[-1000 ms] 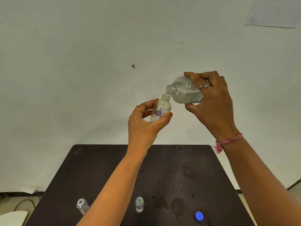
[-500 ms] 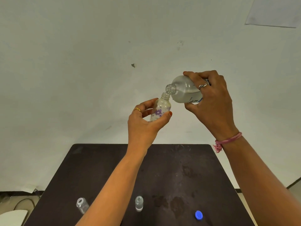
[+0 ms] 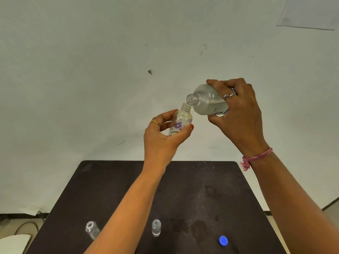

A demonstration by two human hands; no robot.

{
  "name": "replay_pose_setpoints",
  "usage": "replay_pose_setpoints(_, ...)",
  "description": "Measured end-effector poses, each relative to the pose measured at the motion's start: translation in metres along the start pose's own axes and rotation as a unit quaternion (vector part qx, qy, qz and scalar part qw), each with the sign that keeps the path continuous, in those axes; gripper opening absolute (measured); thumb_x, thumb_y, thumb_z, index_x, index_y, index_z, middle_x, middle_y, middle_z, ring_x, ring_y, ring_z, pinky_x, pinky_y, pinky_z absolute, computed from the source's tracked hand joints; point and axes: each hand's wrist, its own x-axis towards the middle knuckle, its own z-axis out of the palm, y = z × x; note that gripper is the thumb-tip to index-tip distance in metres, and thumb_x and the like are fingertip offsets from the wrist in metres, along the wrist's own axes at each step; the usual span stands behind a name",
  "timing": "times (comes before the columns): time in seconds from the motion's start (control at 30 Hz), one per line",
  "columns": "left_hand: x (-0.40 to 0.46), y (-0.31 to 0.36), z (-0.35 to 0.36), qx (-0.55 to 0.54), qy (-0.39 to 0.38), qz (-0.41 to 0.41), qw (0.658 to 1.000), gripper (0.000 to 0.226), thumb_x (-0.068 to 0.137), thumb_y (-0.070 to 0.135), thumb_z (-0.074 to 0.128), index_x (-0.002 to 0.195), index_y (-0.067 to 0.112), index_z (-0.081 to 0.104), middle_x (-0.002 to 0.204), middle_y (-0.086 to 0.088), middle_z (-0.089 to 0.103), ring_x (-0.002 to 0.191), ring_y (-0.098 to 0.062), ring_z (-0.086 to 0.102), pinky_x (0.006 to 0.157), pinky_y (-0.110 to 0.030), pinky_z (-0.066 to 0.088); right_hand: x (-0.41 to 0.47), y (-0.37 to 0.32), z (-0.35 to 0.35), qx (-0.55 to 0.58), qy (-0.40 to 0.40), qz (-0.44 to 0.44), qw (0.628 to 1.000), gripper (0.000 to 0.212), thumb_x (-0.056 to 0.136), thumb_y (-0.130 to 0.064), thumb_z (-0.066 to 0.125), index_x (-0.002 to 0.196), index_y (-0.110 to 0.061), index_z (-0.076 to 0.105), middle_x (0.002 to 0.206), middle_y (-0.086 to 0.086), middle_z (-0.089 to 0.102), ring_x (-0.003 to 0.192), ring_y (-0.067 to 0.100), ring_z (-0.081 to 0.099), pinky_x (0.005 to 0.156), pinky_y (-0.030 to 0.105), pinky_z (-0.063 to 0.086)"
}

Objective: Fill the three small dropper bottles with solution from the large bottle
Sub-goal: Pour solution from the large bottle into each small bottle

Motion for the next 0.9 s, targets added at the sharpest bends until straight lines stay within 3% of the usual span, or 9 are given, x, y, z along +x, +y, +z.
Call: replay_pose_setpoints(0.9, 0.0031, -0.0031, 0.0010, 0.006, 0.008, -0.009, 1.000, 0.049, 0.069, 0.031, 0.082, 0.113, 0.032, 0.060, 0.106, 0.017, 0.063, 0.096, 0.001, 0.061, 0.063, -0.007, 0.049, 0.0020, 0.0015, 0.0047, -0.001, -0.002, 0.000, 1.000, 0.075, 0.063, -0.015, 0.085, 0.131, -0.020, 0.055, 0.116, 0.012, 0.056, 0.105, 0.030, 0.052, 0.077, 0.038, 0.052)
